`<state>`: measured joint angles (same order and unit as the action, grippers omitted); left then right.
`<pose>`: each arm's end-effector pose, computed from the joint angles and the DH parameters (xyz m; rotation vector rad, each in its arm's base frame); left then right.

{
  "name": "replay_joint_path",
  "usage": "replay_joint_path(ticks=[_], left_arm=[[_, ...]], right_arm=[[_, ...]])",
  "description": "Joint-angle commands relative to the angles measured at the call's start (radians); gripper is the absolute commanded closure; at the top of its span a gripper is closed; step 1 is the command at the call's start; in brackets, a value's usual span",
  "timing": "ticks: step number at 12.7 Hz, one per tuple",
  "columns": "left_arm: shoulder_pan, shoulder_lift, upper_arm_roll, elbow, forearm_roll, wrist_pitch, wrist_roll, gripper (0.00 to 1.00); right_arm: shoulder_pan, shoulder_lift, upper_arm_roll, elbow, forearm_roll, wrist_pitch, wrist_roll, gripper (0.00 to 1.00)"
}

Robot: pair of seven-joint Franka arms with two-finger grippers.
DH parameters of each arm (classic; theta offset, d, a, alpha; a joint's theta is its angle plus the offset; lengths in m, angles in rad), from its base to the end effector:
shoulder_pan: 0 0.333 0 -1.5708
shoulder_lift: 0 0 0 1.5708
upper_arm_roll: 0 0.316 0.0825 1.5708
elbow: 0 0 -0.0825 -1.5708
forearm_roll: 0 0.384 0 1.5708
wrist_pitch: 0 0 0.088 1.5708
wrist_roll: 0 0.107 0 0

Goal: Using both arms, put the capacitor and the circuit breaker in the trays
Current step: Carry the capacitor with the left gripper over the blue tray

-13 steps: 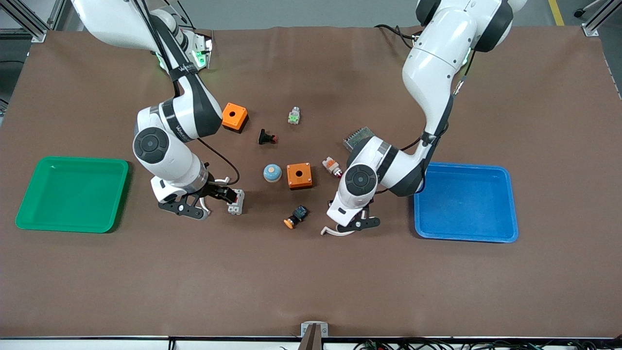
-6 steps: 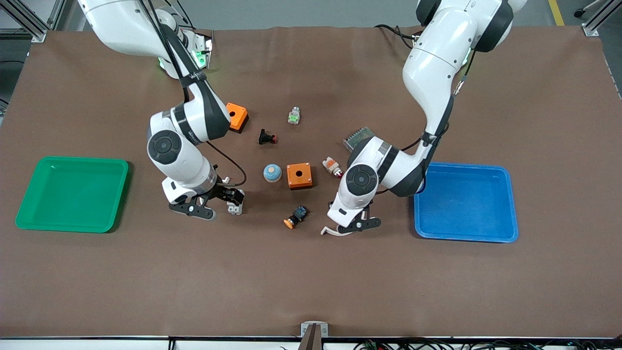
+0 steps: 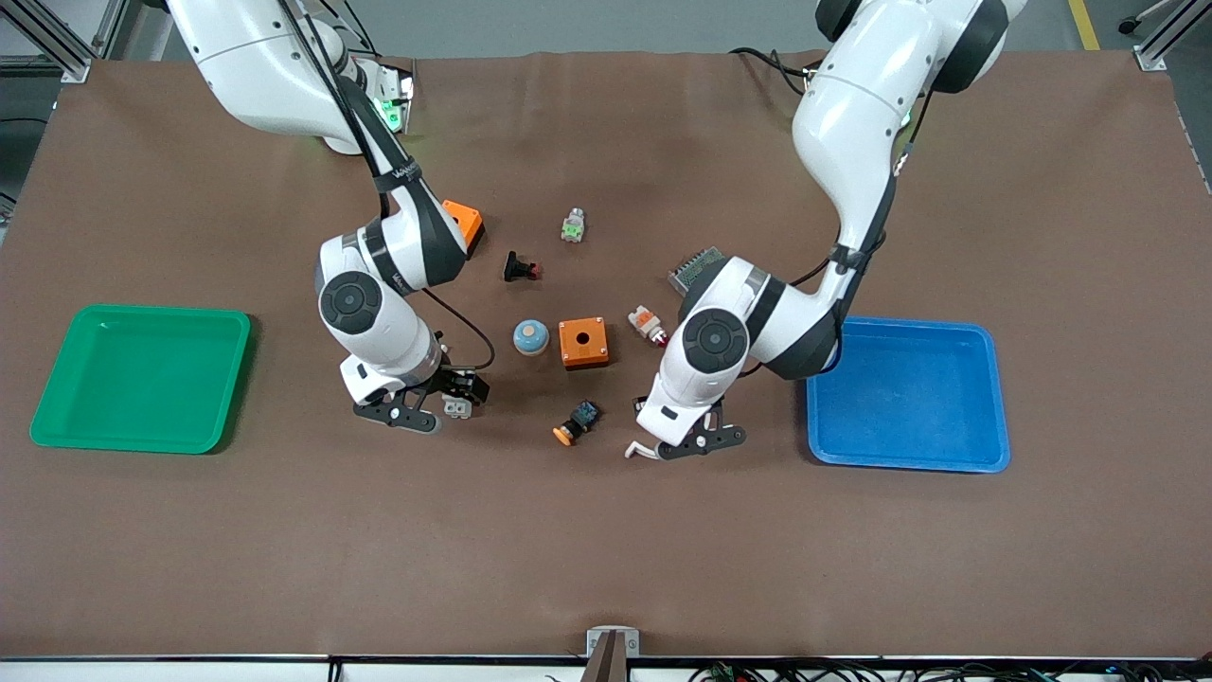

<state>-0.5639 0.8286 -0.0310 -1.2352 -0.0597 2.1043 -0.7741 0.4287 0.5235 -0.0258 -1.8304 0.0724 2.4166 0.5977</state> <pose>0.6299 -0.4221 0.2737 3.0396 0.3342 -0.0239 0.6013 0.2580 0.2518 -3.0556 0.3741 -0.0580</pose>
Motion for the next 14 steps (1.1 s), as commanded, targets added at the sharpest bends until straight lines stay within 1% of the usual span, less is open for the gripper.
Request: replay_joint_path(ticks=[1,3,5,8,11,14], left_arm=[[0.045,-0.11,-0.006,-0.035,-0.015,-0.123,-0.01,0.73],[0.088,-0.182,-0.006,-0.065,-0.015,-0.208,-0.002,0.73],[0.139,-0.241,-0.007,-0.124,-0.014,-0.218,0.062,0.73],[0.202,-0.311,-0.006,-0.22,-0.005,-0.219,0.151,0.73],[0.262,-0.365,-0.004,-0.331,0.0,-0.218,0.277,0.73],[0.344,-0.376,-0.004,-0.383,0.055,-0.219,0.389,0.73]], right_arm=[[0.01,0.003,-0.011,-0.041,-0.003,0.057,0.01,0.0],[0.01,0.012,-0.01,-0.059,-0.032,0.087,0.011,0.0],[0.012,0.024,-0.01,-0.059,-0.057,0.09,0.01,0.0],[0.013,0.033,-0.01,-0.073,-0.057,0.09,0.011,0.0],[0.019,0.032,-0.008,-0.076,-0.057,0.085,0.011,0.0],[0.024,0.032,-0.006,-0.076,-0.056,0.078,0.011,0.0]])
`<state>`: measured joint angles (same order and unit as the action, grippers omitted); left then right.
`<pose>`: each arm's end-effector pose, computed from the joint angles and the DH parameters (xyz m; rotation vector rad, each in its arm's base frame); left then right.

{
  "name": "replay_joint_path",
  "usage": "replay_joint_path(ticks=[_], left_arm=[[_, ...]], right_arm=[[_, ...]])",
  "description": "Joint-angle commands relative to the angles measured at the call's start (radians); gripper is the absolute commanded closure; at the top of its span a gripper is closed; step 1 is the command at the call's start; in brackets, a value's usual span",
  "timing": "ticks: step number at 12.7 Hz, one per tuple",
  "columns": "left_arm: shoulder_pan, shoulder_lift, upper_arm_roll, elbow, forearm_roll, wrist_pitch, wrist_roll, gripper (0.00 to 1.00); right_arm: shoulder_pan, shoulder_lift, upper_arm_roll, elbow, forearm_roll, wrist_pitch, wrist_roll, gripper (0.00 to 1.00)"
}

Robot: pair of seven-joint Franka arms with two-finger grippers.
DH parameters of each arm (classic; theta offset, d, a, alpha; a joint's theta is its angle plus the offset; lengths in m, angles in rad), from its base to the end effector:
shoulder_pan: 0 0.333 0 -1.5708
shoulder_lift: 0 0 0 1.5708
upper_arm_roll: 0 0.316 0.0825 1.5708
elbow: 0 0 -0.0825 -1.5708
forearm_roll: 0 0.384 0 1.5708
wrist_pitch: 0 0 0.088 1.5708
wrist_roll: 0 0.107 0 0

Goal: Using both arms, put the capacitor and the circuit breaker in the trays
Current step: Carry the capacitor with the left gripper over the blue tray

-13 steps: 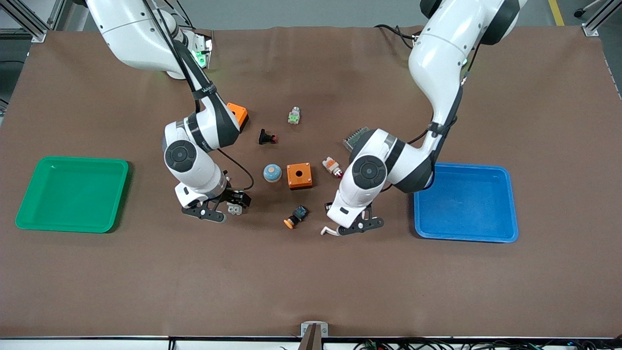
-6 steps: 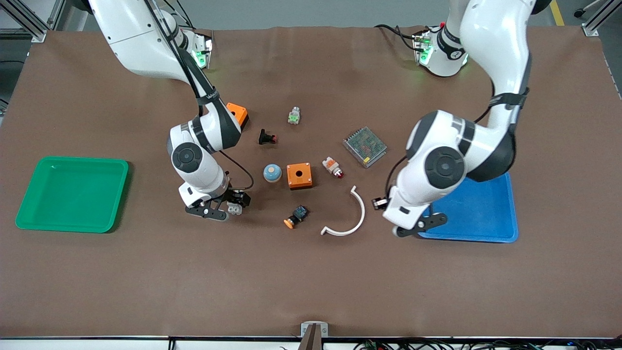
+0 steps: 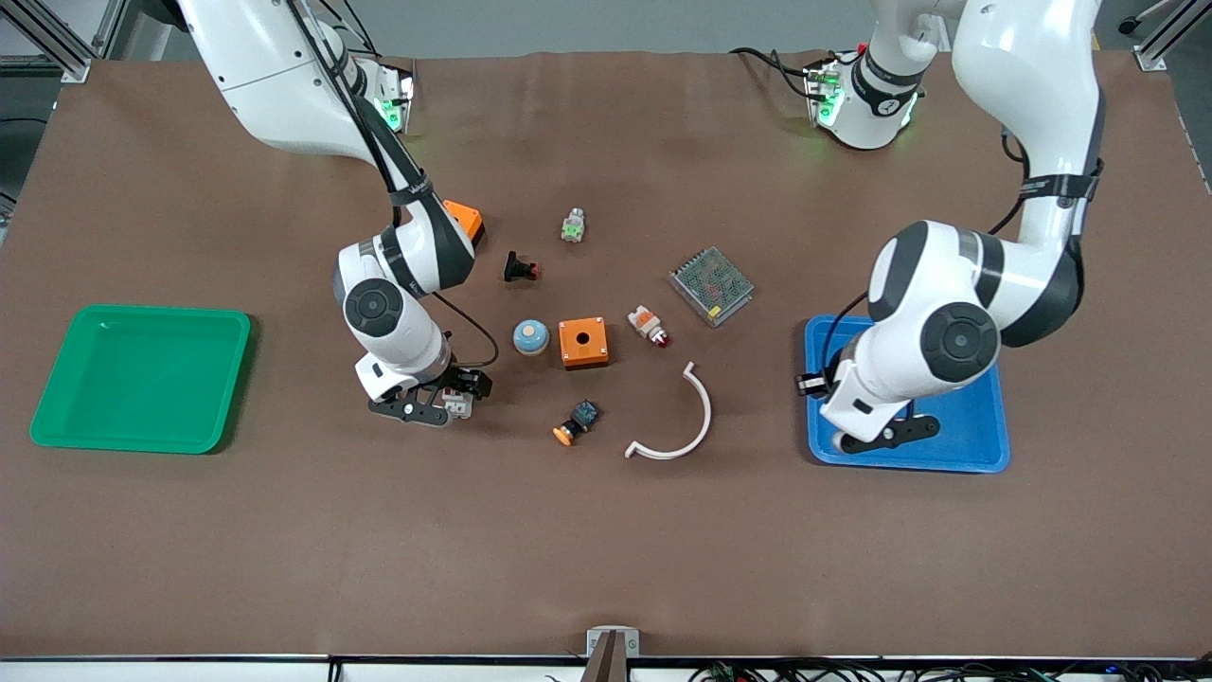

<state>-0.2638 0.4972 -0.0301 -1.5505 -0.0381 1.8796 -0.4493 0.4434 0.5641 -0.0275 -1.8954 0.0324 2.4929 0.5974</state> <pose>0.6423 -0.1946 0.3484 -3.1036 -0.2683 0.2726 0.5818 0.2577 0.2060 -3.1043 0.3154 -0.0420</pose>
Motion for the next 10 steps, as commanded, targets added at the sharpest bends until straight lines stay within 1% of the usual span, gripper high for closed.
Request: replay_joint_path(ticks=[1,3,4,5,6,9,10], left_arm=[[0.07,-0.048,-0.005,-0.088,0.034,0.006,0.108,0.73],[0.115,-0.063,-0.005,-0.129,0.062,0.009,0.173,0.73],[0.124,-0.063,-0.005,-0.141,0.09,0.016,0.19,0.73],[0.141,-0.063,-0.007,-0.155,0.113,0.026,0.193,0.73],[0.153,-0.062,-0.007,-0.166,0.132,0.038,0.196,0.73],[0.189,-0.06,-0.008,-0.235,0.135,0.142,0.228,0.73],[0.192,-0.059,-0.007,-0.256,0.135,0.182,0.23,0.73]], right_arm=[[0.012,-0.007,-0.005,-0.011,-0.016,0.0,0.012,0.0],[0.015,-0.009,-0.005,-0.011,-0.016,0.0,0.012,0.0],[0.015,-0.009,-0.005,-0.011,-0.016,0.0,0.012,0.05],[0.015,-0.009,-0.005,-0.011,-0.016,-0.002,0.012,0.15],[0.015,-0.009,-0.005,-0.011,-0.016,-0.002,0.012,0.27],[0.015,-0.009,-0.005,-0.011,-0.014,-0.005,0.016,0.88],[0.014,-0.009,-0.005,-0.01,-0.013,-0.009,0.025,0.98]])
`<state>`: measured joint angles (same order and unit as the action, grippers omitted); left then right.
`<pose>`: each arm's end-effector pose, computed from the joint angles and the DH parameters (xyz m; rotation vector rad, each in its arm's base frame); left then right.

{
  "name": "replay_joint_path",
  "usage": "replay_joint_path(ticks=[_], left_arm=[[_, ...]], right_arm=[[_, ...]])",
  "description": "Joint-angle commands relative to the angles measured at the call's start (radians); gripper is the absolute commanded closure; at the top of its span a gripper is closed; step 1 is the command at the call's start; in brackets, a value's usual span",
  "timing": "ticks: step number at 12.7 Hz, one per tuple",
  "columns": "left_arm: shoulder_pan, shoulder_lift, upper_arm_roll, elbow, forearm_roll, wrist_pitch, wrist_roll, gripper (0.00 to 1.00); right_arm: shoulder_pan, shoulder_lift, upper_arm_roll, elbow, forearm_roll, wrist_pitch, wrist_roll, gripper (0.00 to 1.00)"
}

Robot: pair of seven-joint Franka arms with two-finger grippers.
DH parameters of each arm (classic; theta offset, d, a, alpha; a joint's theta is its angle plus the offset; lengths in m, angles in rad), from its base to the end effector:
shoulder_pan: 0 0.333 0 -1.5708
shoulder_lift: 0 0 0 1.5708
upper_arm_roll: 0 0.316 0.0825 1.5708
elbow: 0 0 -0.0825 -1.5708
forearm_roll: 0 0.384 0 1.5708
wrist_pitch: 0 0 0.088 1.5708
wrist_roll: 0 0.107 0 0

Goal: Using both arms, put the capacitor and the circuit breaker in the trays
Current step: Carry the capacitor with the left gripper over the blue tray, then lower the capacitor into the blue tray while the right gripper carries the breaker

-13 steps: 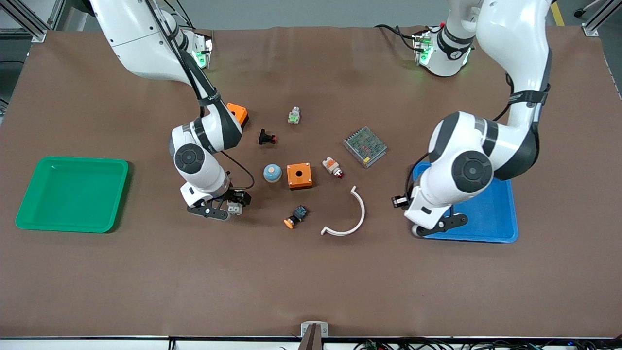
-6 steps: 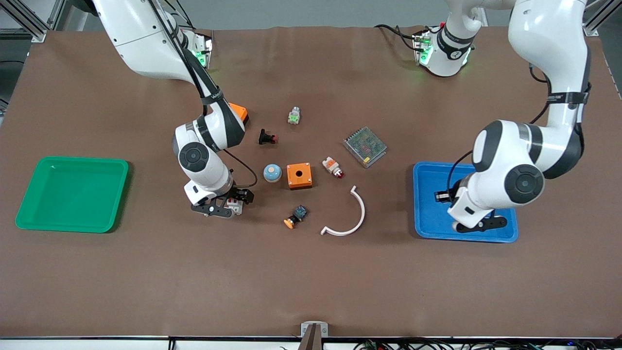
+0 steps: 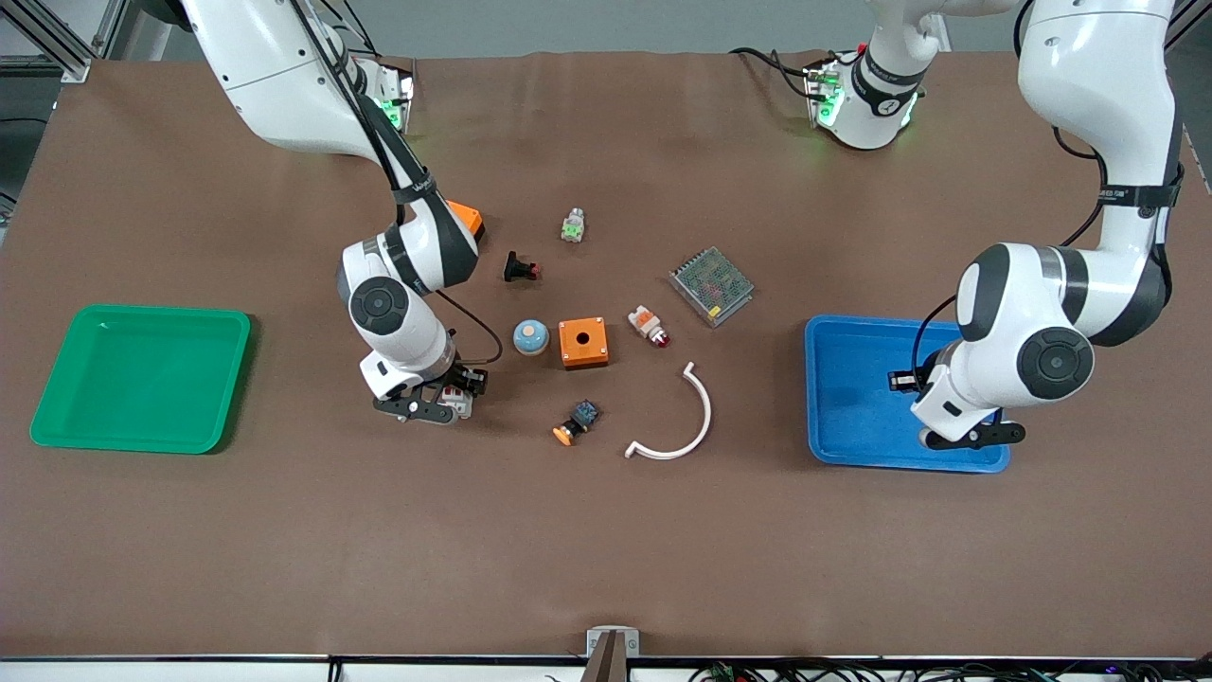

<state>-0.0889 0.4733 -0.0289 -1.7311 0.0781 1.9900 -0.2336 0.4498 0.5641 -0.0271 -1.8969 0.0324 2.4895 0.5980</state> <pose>0.6354 -0.0688 0.2927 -3.0332 -0.1185 0.3065 0.5793 0.2613 0.2051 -3.1074 0.3061 -0.0350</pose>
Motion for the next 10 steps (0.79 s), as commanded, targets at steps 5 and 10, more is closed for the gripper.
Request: replay_joint_path(ticks=[5,10], left_arm=[[0.043,-0.022,-0.008,-0.175,0.019,0.233,0.014,0.73],[0.067,-0.018,-0.009,-0.243,0.026,0.325,0.019,0.73]], right_arm=[[-0.058,-0.096,-0.031,0.041,-0.016,-0.165,-0.022,0.99],[-0.304,-0.24,-0.034,0.018,-0.016,-0.331,-0.372,0.99]])
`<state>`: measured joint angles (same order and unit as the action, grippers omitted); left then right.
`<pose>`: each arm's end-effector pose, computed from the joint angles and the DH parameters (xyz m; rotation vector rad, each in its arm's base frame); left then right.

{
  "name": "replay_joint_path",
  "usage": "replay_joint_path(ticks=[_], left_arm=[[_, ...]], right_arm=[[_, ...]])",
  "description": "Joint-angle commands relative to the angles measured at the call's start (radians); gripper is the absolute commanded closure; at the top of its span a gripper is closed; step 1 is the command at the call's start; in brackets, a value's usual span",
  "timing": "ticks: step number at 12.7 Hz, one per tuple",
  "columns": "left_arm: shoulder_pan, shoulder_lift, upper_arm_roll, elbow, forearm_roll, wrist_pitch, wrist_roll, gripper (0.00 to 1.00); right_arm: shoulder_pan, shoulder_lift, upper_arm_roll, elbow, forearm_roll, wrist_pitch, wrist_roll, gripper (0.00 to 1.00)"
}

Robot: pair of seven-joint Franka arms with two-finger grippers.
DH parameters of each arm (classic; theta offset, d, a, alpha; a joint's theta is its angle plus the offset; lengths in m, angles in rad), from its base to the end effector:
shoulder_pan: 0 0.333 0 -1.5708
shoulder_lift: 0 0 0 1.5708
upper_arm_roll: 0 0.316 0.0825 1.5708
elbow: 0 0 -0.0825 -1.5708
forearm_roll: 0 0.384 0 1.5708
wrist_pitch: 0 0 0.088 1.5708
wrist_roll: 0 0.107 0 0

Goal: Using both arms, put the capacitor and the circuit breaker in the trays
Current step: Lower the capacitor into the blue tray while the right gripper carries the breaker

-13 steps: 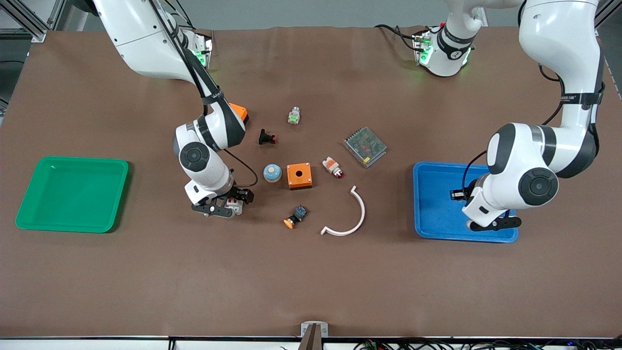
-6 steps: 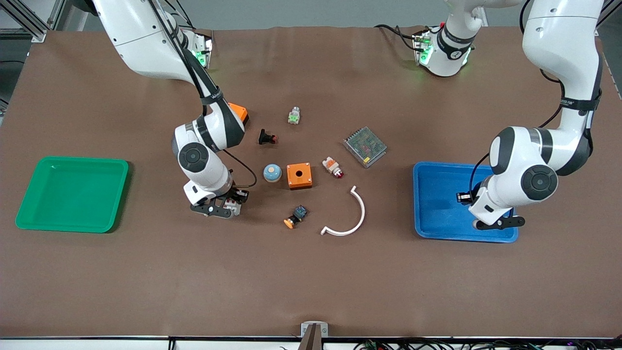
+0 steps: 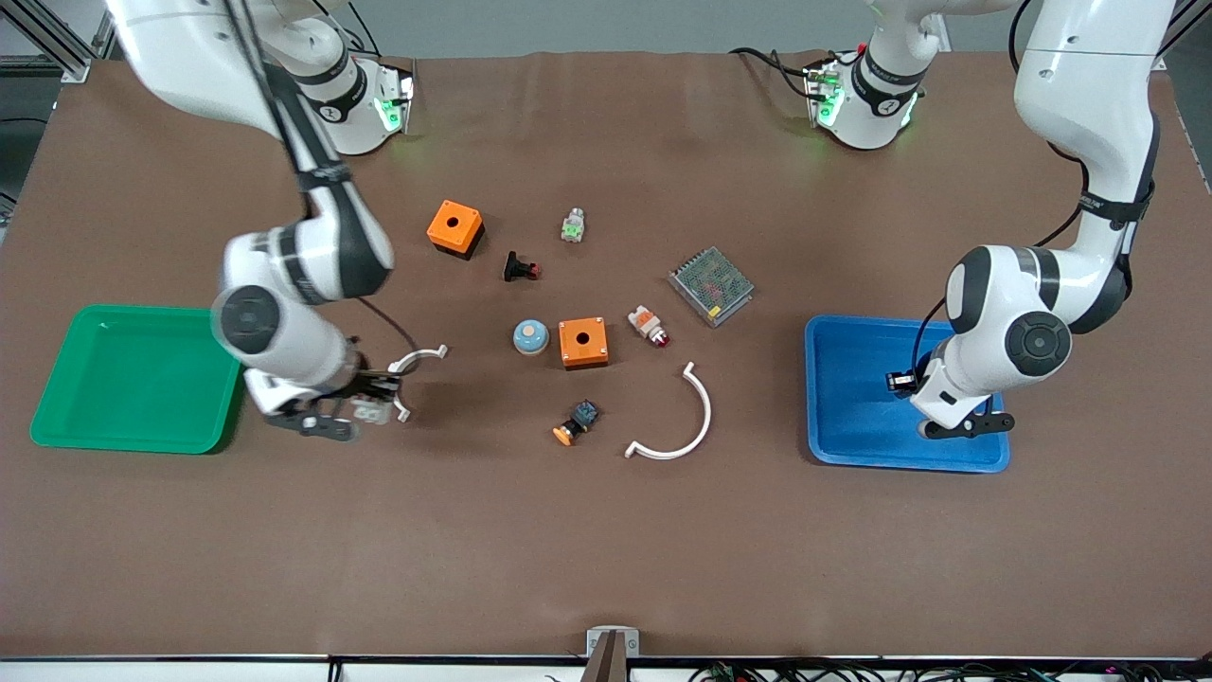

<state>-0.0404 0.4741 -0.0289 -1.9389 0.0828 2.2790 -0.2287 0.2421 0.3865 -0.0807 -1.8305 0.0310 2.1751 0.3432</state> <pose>0.6066 -0.0396 0.2272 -3.0664 -0.1590 0.1924 0.6263 0.1066 0.3193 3.1110 -0.3037 -0.0592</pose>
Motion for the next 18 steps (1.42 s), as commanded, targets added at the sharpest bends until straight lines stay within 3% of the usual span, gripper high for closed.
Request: replay_joint_path(ticks=[1,6,10,11,13,14,18], left_arm=[[0.022,-0.011,-0.008,-0.037,0.021,0.043,0.014,0.73],[0.033,-0.008,-0.009,-0.072,0.021,0.092,0.015,0.72],[0.045,0.001,-0.016,-0.074,0.021,0.096,0.015,0.69],[0.045,0.001,-0.016,-0.072,0.021,0.094,0.022,0.65],[0.045,0.0,-0.014,-0.066,0.021,0.094,0.087,0.15],[0.045,-0.011,-0.016,-0.061,0.018,0.094,0.156,0.03],[0.062,-0.19,-0.014,-0.058,0.0,-0.085,0.2,0.01]], right_arm=[[-0.148,-0.077,0.019,-0.05,-0.014,-0.029,-0.192,0.99],[-0.415,-0.074,0.018,-0.073,-0.014,-0.029,-0.519,0.99],[-0.509,-0.078,0.018,-0.18,-0.035,0.119,-0.599,0.99],[-0.515,-0.078,0.018,-0.2,-0.055,0.15,-0.599,0.99],[-0.54,-0.075,0.018,-0.227,-0.068,0.19,-0.599,1.0],[-0.565,-0.074,0.018,-0.24,-0.088,0.219,-0.602,1.0],[-0.645,-0.019,0.019,-0.24,-0.095,0.336,-0.714,1.0]])
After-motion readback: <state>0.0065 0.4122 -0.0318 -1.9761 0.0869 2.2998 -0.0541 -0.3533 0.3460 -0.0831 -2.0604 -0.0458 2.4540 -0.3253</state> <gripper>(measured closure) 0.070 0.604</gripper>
